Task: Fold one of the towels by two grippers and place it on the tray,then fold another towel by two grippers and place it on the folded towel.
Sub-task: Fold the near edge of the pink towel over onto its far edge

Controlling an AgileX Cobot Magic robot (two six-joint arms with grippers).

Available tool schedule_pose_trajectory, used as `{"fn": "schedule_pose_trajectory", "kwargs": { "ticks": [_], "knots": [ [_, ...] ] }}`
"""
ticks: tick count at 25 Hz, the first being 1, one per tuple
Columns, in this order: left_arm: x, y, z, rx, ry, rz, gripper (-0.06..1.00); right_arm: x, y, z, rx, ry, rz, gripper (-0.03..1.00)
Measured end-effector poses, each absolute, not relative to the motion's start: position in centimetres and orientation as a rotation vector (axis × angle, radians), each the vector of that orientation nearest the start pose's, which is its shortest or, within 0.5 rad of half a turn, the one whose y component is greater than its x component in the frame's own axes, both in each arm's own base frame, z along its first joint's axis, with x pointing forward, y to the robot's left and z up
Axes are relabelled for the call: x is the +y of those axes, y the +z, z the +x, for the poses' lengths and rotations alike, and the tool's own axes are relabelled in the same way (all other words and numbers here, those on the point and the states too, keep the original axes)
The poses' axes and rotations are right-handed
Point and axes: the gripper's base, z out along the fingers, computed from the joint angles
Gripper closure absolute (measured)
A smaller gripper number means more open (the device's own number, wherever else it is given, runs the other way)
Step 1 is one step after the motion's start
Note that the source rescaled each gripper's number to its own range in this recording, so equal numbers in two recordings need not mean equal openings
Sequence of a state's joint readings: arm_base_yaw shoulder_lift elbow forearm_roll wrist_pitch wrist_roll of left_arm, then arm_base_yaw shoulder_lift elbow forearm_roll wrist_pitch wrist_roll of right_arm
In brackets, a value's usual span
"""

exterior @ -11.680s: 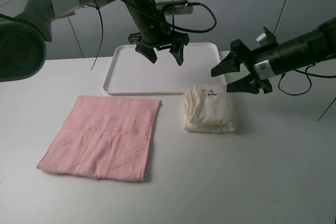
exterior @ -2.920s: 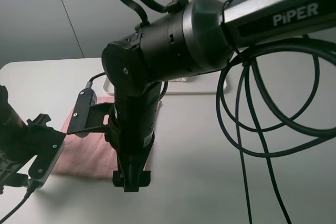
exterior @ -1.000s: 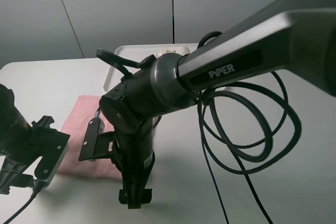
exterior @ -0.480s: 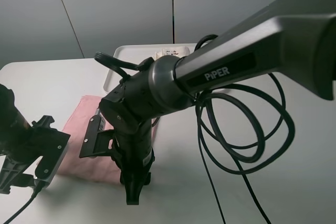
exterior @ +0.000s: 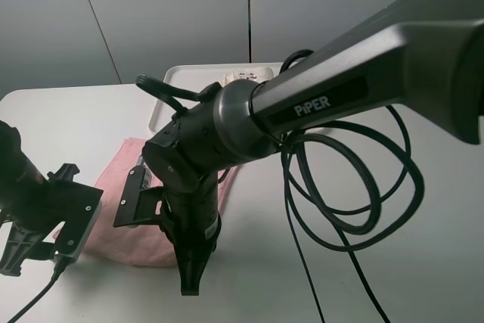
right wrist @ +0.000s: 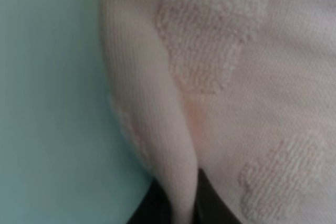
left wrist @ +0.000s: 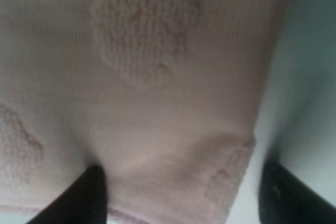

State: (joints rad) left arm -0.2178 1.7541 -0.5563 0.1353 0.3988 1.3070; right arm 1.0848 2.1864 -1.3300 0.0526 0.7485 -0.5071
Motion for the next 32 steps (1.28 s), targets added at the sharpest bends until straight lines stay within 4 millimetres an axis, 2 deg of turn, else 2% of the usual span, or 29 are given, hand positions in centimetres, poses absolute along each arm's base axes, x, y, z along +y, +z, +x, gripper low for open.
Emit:
{"fn": "schedule_pose_trajectory", "kwargs": {
  "ticks": [2,7,8,15,18,21,25,28,32],
  "knots": [
    [-4.5,8.8,22.3,-2.152,-0.131,-2.325,0.33,35.0,8.2,18.1,2.223,0.083,-2.172,0.96],
    [-4.6,8.9,22.7,-2.175,-0.160,-2.348,0.85,35.0,8.2,18.0,2.238,0.087,-2.162,0.96],
    [-4.6,8.9,22.7,-2.176,-0.161,-2.349,0.90,35.0,8.2,18.0,2.250,0.089,-2.150,0.96],
    [-4.5,9.6,22.4,-2.247,-0.168,-2.296,0.91,34.9,8.3,18.1,2.286,0.100,-2.129,0.96],
    [-4.6,10.4,22.5,-2.332,-0.188,-2.248,0.91,34.4,9.3,18.4,2.327,0.114,-2.097,0.96],
    [-4.6,10.9,22.5,-2.471,-0.185,-2.129,0.91,33.6,11.3,19.3,2.356,0.132,-2.033,0.96],
    [-5.2,12.2,23.7,-2.687,-0.149,-1.951,0.91,32.2,14.0,20.8,2.420,0.154,-1.916,0.96],
    [-5.9,13.2,24.9,-2.831,-0.079,-1.832,0.91,31.3,14.9,21.8,2.499,0.202,-1.822,0.96],
    [-6.6,14.3,26.1,-2.981,0.000,-1.720,0.91,30.2,15.0,23.1,2.622,0.271,-1.671,0.96]
  ]
}}
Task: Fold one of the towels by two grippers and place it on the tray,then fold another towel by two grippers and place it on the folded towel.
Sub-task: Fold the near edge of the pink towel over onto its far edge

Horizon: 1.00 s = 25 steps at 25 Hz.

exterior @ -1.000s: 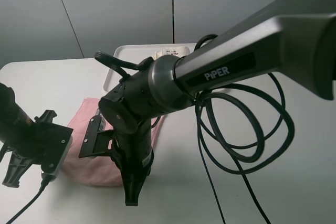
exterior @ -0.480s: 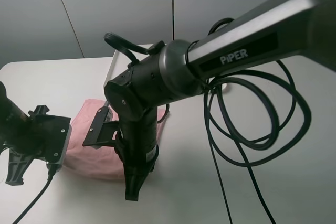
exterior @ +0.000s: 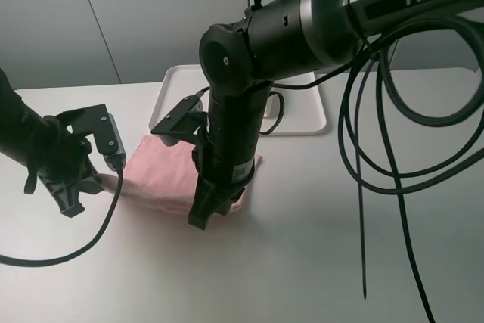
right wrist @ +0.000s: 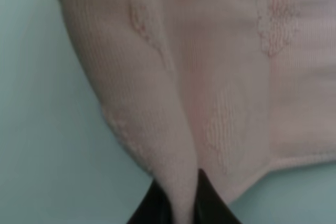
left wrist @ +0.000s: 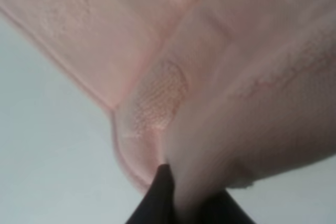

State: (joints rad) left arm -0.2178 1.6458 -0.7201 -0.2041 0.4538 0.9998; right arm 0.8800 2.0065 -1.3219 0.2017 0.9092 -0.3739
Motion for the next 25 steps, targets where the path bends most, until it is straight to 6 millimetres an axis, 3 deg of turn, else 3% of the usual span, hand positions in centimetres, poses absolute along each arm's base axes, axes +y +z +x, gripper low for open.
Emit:
{"fn": "schedule_pose_trajectory", "kwargs": {
  "ticks": [8,18,25],
  "knots": [
    [-7.1,14.9,27.3,2.428,-0.011,1.226,0.91,28.7,15.1,25.3,2.709,0.297,-1.477,0.96],
    [-7.1,12.7,28.8,2.437,0.022,1.084,0.91,28.6,15.1,27.0,2.648,0.255,-1.339,0.96],
    [-6.9,12.8,29.8,2.381,0.083,0.986,0.91,28.3,14.5,28.0,2.648,0.179,-1.230,0.96]
  ]
}}
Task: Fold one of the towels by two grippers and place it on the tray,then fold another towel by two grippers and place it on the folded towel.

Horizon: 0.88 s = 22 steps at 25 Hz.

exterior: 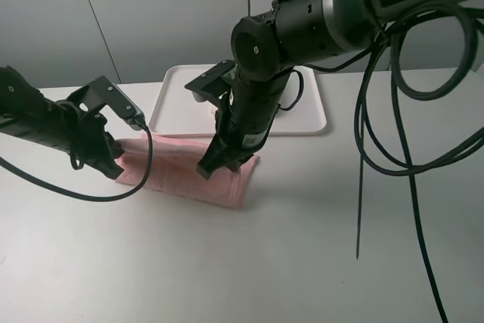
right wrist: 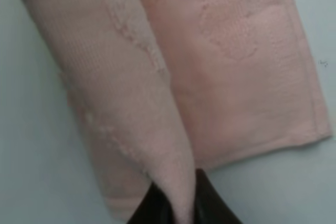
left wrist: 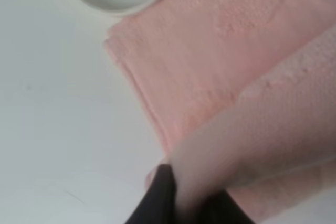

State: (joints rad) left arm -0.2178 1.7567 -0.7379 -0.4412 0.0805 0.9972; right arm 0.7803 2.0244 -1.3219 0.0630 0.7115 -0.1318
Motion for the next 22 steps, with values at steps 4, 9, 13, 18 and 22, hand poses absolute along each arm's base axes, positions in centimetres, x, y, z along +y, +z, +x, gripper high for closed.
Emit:
{"fn": "schedule_pose_trajectory", "kwargs": {
  "ticks": [4,9,13,18,22],
  "knots": [
    [-6.8,13.0,30.2,2.359,0.105,0.937,0.78,28.3,14.0,28.4,2.654,0.186,-1.167,0.96],
    [-6.6,13.6,30.9,2.323,0.129,0.758,0.09,28.4,14.2,29.2,2.615,0.201,-1.086,0.52],
    [-6.5,13.6,31.0,2.330,0.118,0.714,0.02,28.4,14.3,29.4,2.622,0.207,-1.016,0.01],
    [-6.6,14.1,31.8,2.432,-0.008,0.627,0.11,28.0,14.2,29.5,2.677,0.208,-0.927,-0.03],
    [-5.9,15.3,34.2,2.554,-0.172,0.520,0.06,26.5,14.0,30.1,2.768,0.187,-0.877,-0.03]
  ]
}}
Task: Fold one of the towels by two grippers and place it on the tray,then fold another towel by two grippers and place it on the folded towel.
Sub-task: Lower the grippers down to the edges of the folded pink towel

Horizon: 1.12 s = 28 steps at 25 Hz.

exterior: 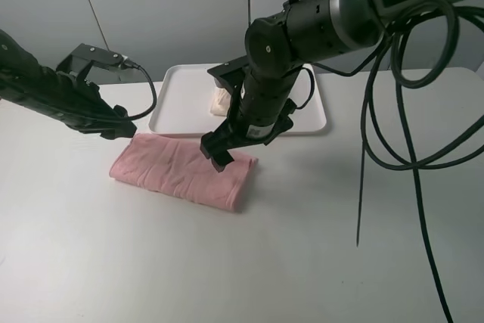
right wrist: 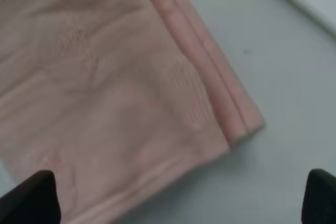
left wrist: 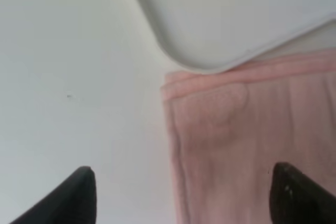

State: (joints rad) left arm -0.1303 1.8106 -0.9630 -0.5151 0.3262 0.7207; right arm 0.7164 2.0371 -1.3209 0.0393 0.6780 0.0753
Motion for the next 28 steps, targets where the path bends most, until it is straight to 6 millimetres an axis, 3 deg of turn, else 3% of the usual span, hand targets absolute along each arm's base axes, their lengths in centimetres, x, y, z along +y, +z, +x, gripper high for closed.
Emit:
{"fn": "schedule_pose_trajectory", "kwargs": {
  "ticks": [2,7,13,22,28],
  "knots": [
    [-5.9,15.6,35.1,2.627,-0.213,0.500,0.05,25.9,14.0,30.2,2.798,0.171,-0.870,-0.03],
    [-6.3,15.0,36.6,2.796,-0.101,0.539,0.05,25.8,13.9,30.0,2.834,0.185,-0.860,-0.03],
    [-6.7,12.6,37.8,2.961,-0.062,0.521,0.05,25.7,13.9,29.7,2.866,0.195,-0.889,-0.03],
    [-6.3,9.8,38.0,3.048,0.015,0.479,0.05,25.7,13.9,29.5,2.892,0.210,-0.882,-0.03],
    [-6.4,9.3,38.1,3.071,0.015,0.456,0.05,25.8,13.9,29.5,2.891,0.211,-0.886,-0.03]
  ]
}}
